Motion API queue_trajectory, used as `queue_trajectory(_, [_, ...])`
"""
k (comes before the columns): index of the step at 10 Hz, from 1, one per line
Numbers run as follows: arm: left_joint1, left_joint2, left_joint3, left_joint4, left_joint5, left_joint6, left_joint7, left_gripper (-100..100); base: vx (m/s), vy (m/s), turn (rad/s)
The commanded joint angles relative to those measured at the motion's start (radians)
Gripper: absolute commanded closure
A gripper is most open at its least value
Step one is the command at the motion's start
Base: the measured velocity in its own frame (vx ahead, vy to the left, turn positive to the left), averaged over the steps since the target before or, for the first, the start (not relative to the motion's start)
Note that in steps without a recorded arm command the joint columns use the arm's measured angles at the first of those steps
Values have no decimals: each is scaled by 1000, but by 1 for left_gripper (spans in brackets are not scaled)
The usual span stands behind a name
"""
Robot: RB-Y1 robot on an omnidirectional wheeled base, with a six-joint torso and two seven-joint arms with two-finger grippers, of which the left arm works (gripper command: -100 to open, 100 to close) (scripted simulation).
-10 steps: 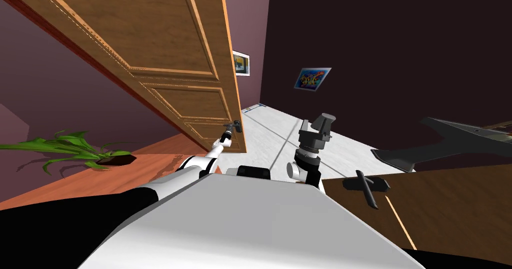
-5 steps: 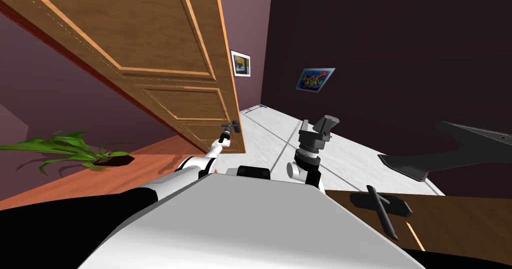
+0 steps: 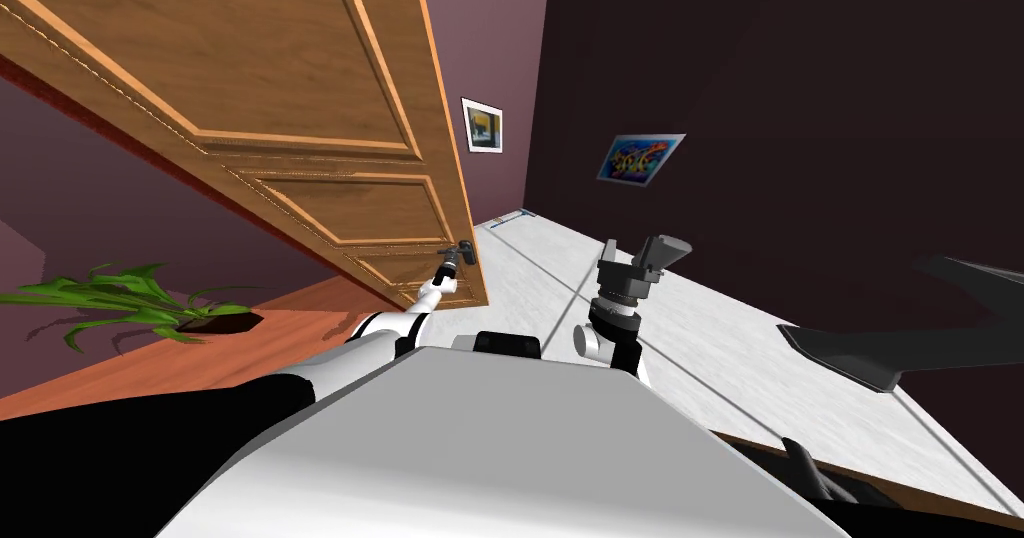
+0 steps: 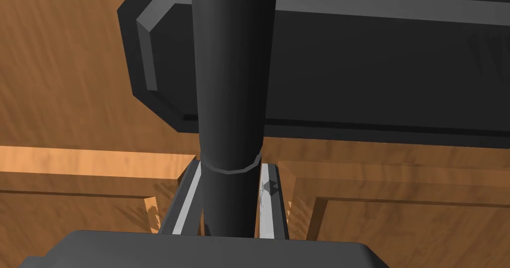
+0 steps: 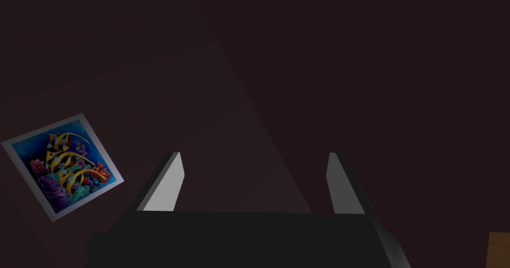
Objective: Push the door open
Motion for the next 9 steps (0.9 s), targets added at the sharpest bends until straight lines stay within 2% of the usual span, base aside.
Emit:
queue_trajectory(1, [13,1,10,-30,3,9,-6,100,117,-65,50])
queue_trajectory(2, [15,7,28,-26,9,8,-14,100,165,-83,52])
queue_trajectory(4, [17,12,42,-23,14,8,-20,100,183,-95,68])
queue_trajectory(5, [16,11,36,-11,12,5,-16,100,70,-34,40])
queue_trajectory(6, [18,21,54,-7,19,3,-23,100,134,-23,59])
queue_trajectory(9, [22,30,76,-3,28,1,-31,100,187,-63,52])
